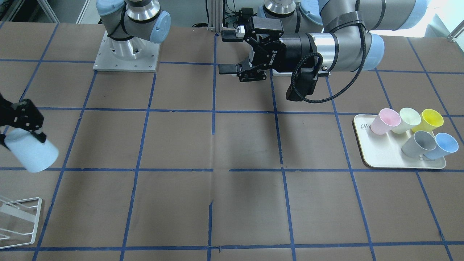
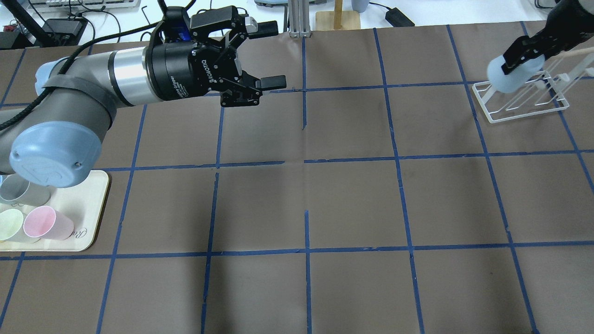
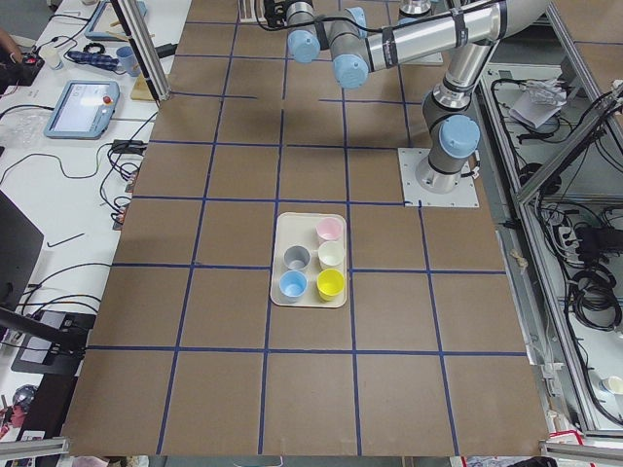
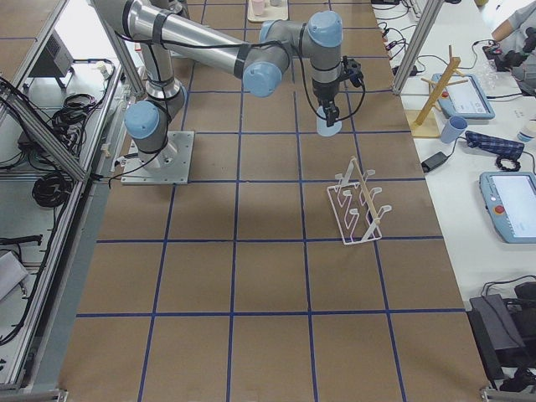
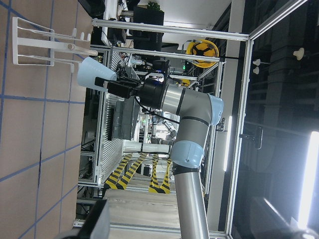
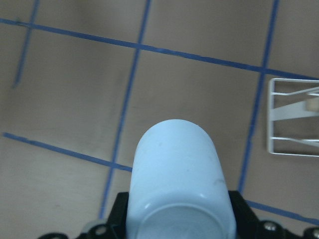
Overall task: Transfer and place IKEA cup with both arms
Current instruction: 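Carry the cup toward the left gripper with the right gripper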
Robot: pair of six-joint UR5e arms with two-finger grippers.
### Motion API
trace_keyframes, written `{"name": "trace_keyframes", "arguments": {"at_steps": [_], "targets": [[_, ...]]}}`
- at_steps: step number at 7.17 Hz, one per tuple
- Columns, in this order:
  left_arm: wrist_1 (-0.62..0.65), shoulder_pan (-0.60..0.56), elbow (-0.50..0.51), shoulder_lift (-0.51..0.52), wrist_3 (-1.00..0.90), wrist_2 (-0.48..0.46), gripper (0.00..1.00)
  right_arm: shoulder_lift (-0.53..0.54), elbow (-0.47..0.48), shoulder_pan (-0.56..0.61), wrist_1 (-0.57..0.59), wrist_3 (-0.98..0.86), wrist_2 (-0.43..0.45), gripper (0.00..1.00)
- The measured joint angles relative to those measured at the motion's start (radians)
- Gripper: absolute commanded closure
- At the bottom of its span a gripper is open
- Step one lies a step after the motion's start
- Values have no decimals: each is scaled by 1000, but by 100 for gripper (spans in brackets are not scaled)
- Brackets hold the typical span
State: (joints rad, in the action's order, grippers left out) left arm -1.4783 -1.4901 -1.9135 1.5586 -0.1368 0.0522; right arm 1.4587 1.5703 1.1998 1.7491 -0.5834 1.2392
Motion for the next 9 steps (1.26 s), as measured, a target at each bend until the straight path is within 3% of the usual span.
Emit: {"name": "trace_keyframes", "arguments": {"at_steps": [3, 7, 9], "targets": [[11, -17, -2, 15, -5, 72, 0, 30, 9, 3, -206, 46, -499, 47], [68, -19, -1, 62, -6, 103, 0, 36, 137, 70, -279, 58, -926, 50], [130, -19, 2, 101, -2, 131, 0, 37, 180, 138, -274, 84, -1047, 51]]}}
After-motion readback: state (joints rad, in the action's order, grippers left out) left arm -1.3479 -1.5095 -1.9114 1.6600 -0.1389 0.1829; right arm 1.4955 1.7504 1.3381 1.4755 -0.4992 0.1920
